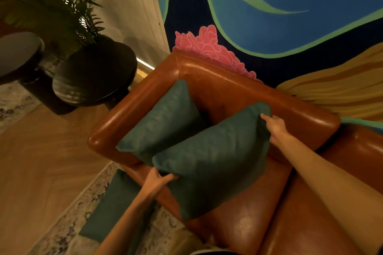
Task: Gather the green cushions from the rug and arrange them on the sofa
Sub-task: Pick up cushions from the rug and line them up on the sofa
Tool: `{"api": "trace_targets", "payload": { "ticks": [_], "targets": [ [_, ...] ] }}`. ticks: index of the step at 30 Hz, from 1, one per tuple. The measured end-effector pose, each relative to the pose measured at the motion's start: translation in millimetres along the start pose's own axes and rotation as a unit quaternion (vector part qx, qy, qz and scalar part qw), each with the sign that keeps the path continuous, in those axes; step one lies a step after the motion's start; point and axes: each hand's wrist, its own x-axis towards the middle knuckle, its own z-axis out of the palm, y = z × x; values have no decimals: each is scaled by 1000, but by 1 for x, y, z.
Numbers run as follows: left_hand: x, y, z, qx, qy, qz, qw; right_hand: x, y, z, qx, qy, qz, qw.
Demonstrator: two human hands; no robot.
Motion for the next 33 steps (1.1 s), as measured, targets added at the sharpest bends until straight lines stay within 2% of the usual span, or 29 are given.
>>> {"api": "trace_targets", "payload": {
  "ticks": [5, 9, 13, 15, 17, 22, 29, 33],
  "targets": [
    [31, -42, -8, -11, 2, -92, 996, 34, 8, 27, -54, -6, 5, 998],
    [44, -55, -19, 2, -22, -185, 983, 57, 17, 47, -188, -48, 12, 981],
    [64, -44, -26, -30, -2, -267, 963, 70, 15, 62, -220, -84, 33, 971],
    [77, -28, -25, -55, -19, -294, 954, 85, 12, 68, -231, -85, 35, 969],
    [93, -18, -26, -33, -31, -286, 957, 97, 10, 74, -255, -73, 15, 964],
    [115, -19, -38, 16, 10, -252, 968, 112, -6, 97, -342, -14, -59, 938],
    [90, -47, -48, -55, 54, -288, 954, 120, -24, 119, -376, -57, -108, 918],
    [86, -60, -52, -59, 38, -321, 944, 113, -16, 128, -383, -83, -112, 913]
  ]
}}
